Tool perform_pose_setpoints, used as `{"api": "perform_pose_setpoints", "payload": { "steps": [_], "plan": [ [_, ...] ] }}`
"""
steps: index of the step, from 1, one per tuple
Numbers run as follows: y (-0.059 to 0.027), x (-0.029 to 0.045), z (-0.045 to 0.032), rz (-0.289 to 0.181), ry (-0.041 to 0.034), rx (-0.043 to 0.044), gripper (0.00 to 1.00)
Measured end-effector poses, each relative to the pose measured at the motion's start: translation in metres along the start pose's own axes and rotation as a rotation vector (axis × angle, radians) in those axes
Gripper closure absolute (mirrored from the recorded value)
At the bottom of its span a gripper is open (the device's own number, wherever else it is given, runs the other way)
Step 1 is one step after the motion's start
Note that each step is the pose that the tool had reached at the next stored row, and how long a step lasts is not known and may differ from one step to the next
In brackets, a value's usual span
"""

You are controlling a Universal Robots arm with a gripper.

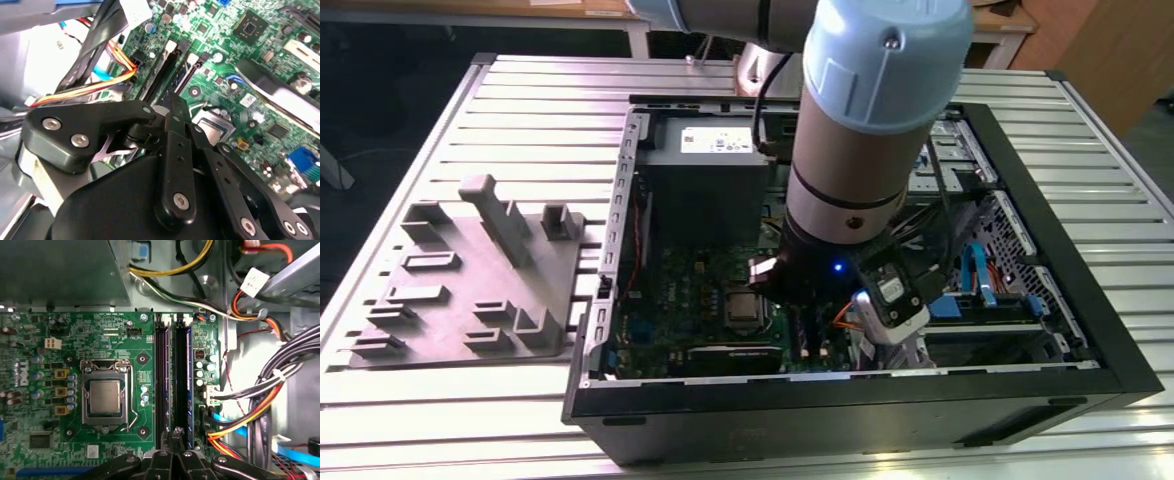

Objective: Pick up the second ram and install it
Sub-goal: 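Press down the second ram until it locks into place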

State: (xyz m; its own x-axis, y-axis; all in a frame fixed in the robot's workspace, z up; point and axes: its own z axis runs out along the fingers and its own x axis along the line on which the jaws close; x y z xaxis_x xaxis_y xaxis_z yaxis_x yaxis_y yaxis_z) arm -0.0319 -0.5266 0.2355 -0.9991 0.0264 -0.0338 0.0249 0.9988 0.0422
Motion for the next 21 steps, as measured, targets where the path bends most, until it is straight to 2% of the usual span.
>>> {"api": "perform_pose_setpoints", "payload": {
  "steps": [2,9,16,19,21],
  "plan": [
    [0.0002,-0.0002,-0.0048,0.0,0.0,0.0,0.9],
    [0.0021,-0.0002,-0.0054,0.0,0.0,0.0,0.9],
    [0.0217,0.0004,-0.0045,0.0,0.0,0.0,0.9],
    [0.0234,0.0004,-0.0044,0.0,-0.0001,-0.0002,0.9],
    [0.0236,0.0003,-0.0077,0.0,0.0001,0.0001,0.9]
  ]
}}
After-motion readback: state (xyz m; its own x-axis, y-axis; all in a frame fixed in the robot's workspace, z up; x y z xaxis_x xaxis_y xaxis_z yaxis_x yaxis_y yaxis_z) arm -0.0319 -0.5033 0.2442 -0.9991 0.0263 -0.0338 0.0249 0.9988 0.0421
